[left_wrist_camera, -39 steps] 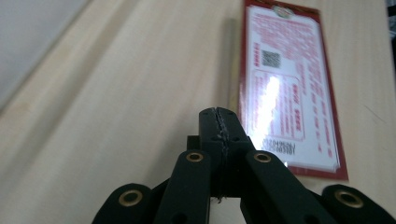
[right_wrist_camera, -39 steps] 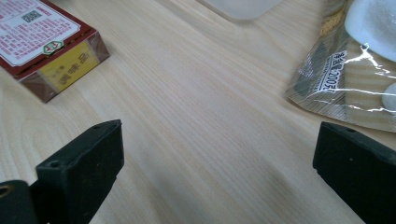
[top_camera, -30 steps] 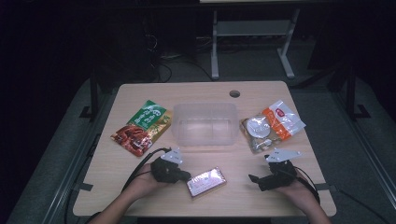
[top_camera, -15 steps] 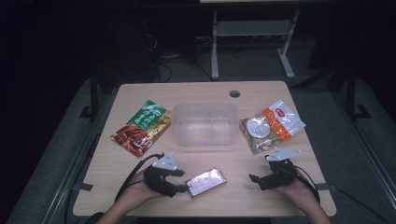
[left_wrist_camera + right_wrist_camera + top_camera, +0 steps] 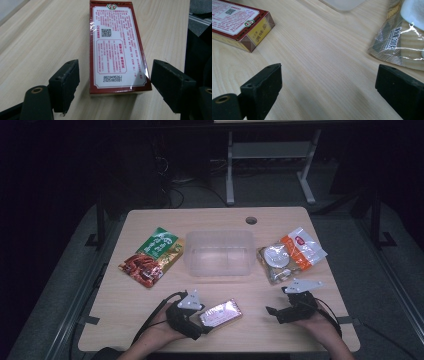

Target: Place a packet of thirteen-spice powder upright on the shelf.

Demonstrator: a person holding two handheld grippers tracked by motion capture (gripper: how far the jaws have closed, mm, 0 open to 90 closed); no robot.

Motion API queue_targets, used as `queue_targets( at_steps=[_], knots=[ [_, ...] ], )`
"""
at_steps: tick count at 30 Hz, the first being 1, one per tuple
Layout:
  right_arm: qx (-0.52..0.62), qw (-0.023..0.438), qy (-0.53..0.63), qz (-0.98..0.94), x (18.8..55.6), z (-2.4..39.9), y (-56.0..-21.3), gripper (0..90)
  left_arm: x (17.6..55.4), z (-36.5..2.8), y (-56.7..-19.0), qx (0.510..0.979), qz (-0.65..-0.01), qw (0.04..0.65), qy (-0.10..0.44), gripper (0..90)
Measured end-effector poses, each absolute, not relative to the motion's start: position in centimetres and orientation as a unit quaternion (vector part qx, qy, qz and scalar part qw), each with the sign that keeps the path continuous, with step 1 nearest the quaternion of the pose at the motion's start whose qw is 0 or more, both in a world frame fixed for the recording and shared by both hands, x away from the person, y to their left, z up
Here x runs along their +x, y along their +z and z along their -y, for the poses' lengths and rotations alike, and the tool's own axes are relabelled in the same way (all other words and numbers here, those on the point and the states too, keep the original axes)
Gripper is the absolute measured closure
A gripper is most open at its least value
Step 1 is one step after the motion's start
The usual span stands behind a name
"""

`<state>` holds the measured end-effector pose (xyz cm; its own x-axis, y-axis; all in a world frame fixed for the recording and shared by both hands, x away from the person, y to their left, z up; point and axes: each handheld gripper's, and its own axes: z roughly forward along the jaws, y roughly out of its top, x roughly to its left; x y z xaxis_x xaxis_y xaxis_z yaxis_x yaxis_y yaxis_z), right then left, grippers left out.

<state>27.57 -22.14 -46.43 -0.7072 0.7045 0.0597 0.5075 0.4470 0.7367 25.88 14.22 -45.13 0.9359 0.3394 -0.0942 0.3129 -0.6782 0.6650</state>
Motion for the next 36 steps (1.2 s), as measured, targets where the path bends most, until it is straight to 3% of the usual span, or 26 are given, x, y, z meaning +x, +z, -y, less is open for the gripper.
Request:
queue_targets(
  at_steps=[16,22,36],
  knots=[
    [0.359,0.127,0.382,-0.842,27.6,22.1,-46.5,7.0,25.5,-12.9,-46.2,0.93,-0.164,0.328,0.032,22.3],
    [0.36,0.124,0.382,-0.842,27.6,22.0,-46.5,7.2,25.6,-13.1,-46.1,0.93,-0.163,0.329,0.035,28.6],
    [0.36,0.123,0.379,-0.844,27.6,21.9,-46.6,7.3,25.7,-12.9,-46.1,0.935,-0.144,0.321,0.042,32.0]
  ],
)
